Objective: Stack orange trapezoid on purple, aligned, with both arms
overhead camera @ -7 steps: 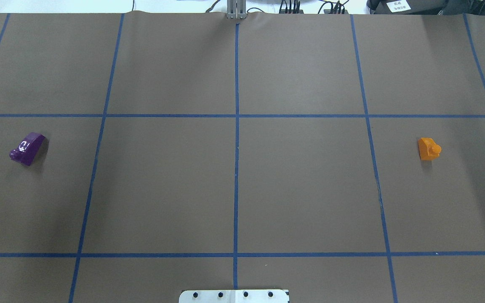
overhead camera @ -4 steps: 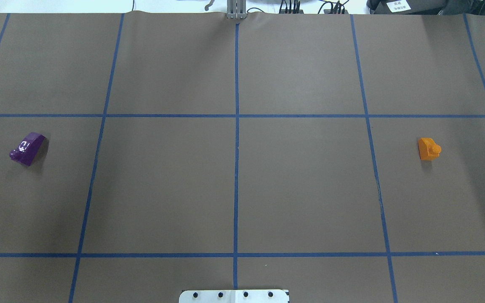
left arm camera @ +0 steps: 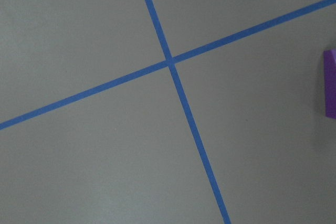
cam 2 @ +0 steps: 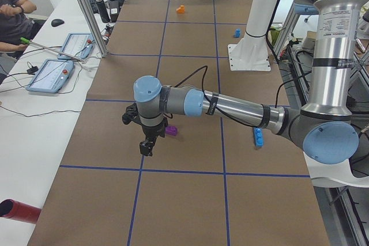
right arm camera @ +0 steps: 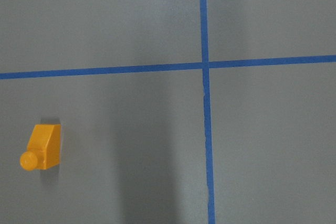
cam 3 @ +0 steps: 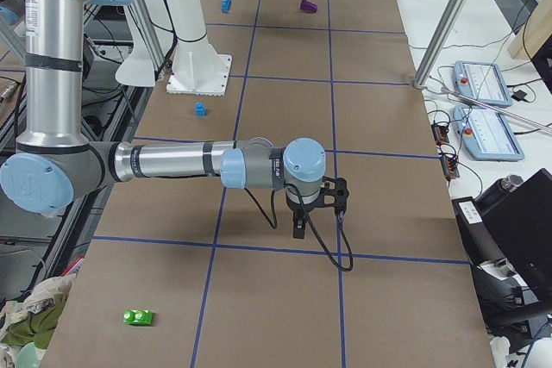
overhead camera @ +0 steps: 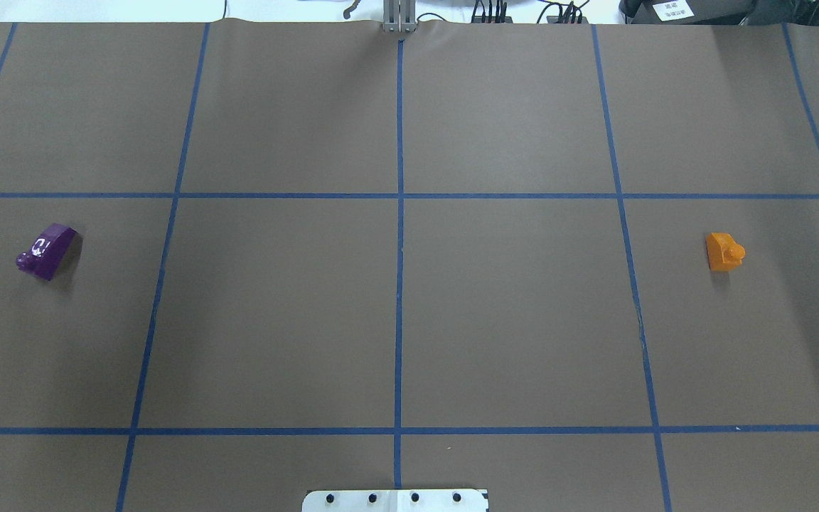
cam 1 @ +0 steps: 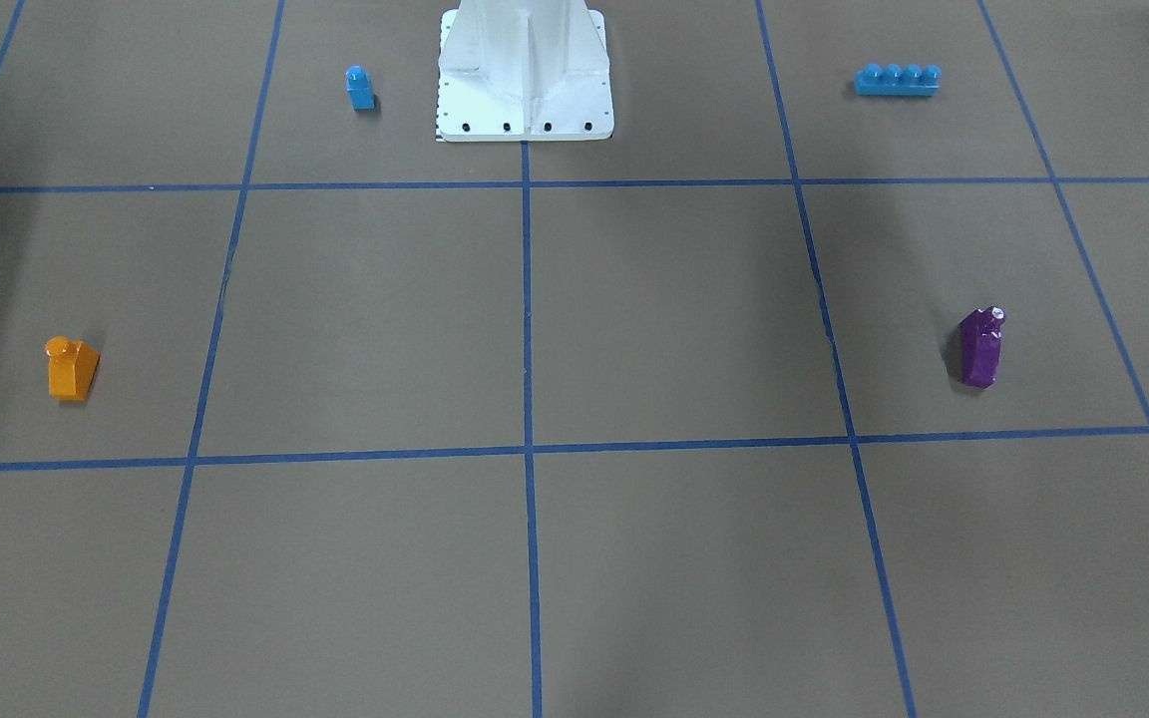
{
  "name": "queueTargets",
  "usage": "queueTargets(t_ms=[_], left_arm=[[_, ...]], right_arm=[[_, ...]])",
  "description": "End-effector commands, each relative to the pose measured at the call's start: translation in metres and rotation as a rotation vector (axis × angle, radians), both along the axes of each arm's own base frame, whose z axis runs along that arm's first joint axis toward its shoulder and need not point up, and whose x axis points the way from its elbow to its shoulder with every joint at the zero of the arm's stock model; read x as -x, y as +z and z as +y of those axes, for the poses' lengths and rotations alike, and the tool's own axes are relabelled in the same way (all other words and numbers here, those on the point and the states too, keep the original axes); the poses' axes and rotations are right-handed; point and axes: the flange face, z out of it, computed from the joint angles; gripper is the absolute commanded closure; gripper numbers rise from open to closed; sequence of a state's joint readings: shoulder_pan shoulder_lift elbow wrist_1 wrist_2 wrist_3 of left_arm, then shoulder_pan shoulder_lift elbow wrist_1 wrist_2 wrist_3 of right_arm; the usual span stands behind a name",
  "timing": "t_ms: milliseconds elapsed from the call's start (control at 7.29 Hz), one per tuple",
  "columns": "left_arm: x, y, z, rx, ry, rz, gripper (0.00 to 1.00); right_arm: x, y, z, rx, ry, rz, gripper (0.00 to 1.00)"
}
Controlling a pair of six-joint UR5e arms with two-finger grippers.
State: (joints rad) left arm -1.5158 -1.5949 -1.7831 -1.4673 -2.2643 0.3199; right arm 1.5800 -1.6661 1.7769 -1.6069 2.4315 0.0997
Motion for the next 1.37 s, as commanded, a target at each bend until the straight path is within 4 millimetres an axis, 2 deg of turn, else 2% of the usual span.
queueTargets(t_ms=[0, 137, 275, 412, 549, 961, 1235], left_arm=[[-0.044, -0.015, -0.007, -0.020, 0.030, 0.013, 0.00], [-0.081, -0.017, -0.006, 0.095, -0.079, 0.040, 0.00], [-0.118, -0.015, 0.005, 0.130, -0.152, 0.081, 0.00], [-0.151, -0.008, 0.022, 0.143, -0.182, 0.123, 0.00], [-0.182, 0.001, 0.027, 0.169, -0.200, 0.152, 0.00], [-0.246, 0.032, 0.035, 0.162, -0.204, 0.132, 0.00], [-0.272, 0.036, 0.041, 0.171, -0.159, 0.121, 0.00]], right_arm=[[0.001, -0.015, -0.006, -0.031, -0.002, -0.001, 0.00], [0.001, -0.021, -0.011, -0.040, 0.001, -0.004, 0.00], [0.002, -0.018, -0.011, -0.030, 0.001, -0.008, 0.00], [0.002, -0.014, -0.010, -0.022, 0.002, -0.005, 0.00], [0.002, -0.015, -0.010, -0.025, 0.002, -0.005, 0.00], [0.002, -0.014, -0.011, -0.020, 0.004, -0.005, 0.00], [0.002, -0.014, -0.011, -0.019, 0.005, -0.005, 0.00]])
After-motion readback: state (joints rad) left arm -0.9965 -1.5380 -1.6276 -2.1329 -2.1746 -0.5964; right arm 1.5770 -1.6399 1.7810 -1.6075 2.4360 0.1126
